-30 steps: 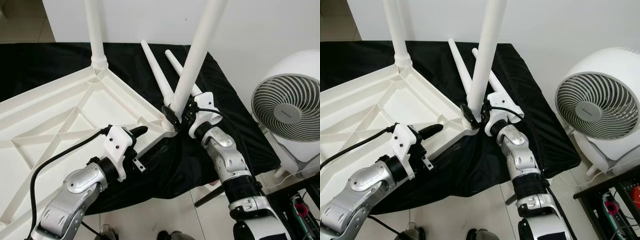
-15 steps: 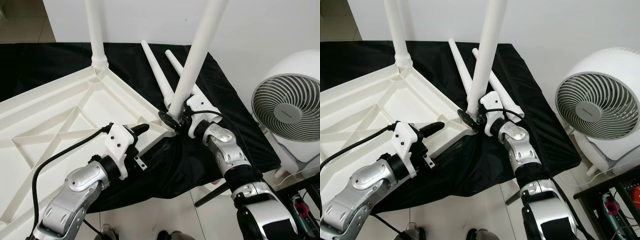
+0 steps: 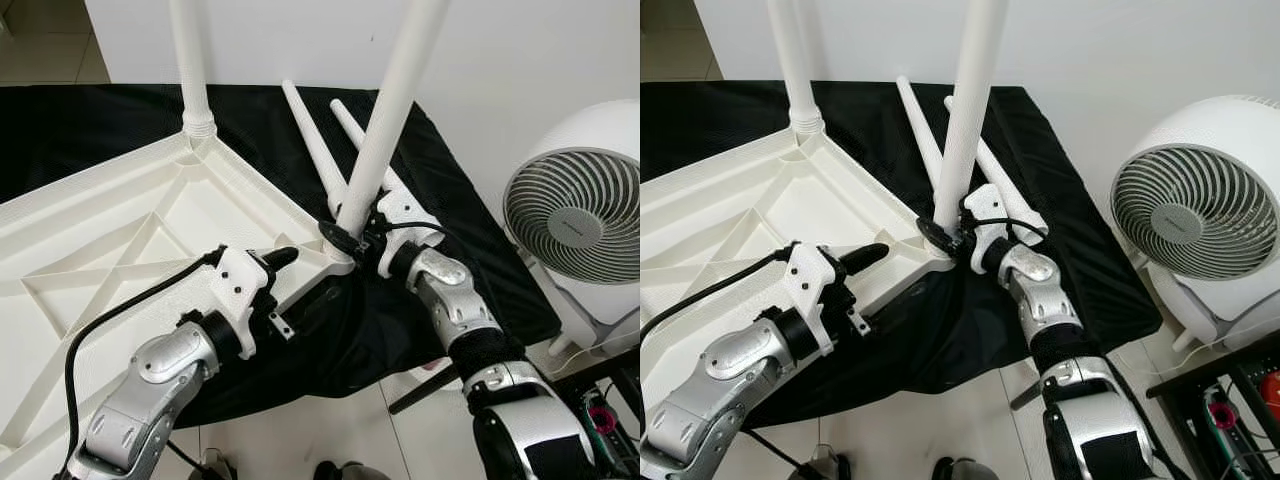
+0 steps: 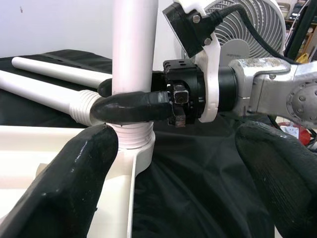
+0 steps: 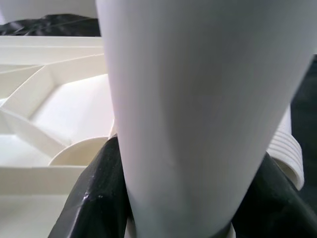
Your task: Building children table
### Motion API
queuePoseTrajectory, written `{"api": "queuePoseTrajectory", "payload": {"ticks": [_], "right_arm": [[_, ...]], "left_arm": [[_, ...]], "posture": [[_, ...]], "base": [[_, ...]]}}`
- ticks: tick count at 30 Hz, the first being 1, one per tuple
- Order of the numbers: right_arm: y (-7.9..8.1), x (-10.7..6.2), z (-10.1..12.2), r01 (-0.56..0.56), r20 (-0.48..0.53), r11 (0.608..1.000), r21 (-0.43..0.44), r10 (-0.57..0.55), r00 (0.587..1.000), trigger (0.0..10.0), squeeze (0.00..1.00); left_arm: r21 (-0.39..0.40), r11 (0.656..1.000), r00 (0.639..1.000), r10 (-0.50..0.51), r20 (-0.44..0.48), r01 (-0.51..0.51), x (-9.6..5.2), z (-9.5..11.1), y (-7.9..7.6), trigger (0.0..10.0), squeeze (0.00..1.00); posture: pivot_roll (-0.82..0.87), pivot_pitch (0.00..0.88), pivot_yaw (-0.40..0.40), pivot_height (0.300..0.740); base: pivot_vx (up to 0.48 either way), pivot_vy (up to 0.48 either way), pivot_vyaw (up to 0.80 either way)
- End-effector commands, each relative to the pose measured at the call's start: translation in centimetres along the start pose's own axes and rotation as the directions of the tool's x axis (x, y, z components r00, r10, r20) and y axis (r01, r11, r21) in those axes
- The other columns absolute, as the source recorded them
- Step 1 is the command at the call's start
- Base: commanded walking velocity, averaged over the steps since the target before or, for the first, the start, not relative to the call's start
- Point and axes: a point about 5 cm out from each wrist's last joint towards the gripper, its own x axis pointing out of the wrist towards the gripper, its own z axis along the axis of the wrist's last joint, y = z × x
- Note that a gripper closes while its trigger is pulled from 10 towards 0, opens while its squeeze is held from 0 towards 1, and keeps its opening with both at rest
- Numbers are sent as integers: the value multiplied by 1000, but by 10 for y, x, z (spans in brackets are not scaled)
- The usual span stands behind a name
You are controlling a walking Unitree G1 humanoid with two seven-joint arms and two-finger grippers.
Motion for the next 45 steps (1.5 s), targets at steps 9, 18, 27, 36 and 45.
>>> {"api": "queuePoseTrajectory", "payload": {"ticks": [9,18,27,36,45], "right_arm": [[6,-8,-23,312,-110,946,94,-301,947,10000,0],[13,-14,-18,564,-113,823,61,-556,824,10000,0],[53,-10,-9,572,-101,812,118,-563,820,10000,0],[55,-15,-6,584,-113,806,98,-574,811,10000,235],[49,-16,-1,517,-59,840,167,-515,855,10000,1000]], "left_arm": [[2,1000,1000,-25,3,25,1,2,-6,10000,0],[3,999,999,-37,2,37,3,1,-6,10000,0],[2,998,998,-55,3,55,5,0,-7,10000,0],[12,998,998,-55,5,55,5,1,-4,10000,0],[11,998,999,-54,2,54,5,1,-4,10000,0]], "posture": [[152,131,-119,740],[143,117,-119,740],[131,102,-117,740],[134,101,-117,740],[137,102,-116,740]], "base": [[0,0,0],[0,0,0],[0,0,0],[0,0,0],[0,0,0]]}}
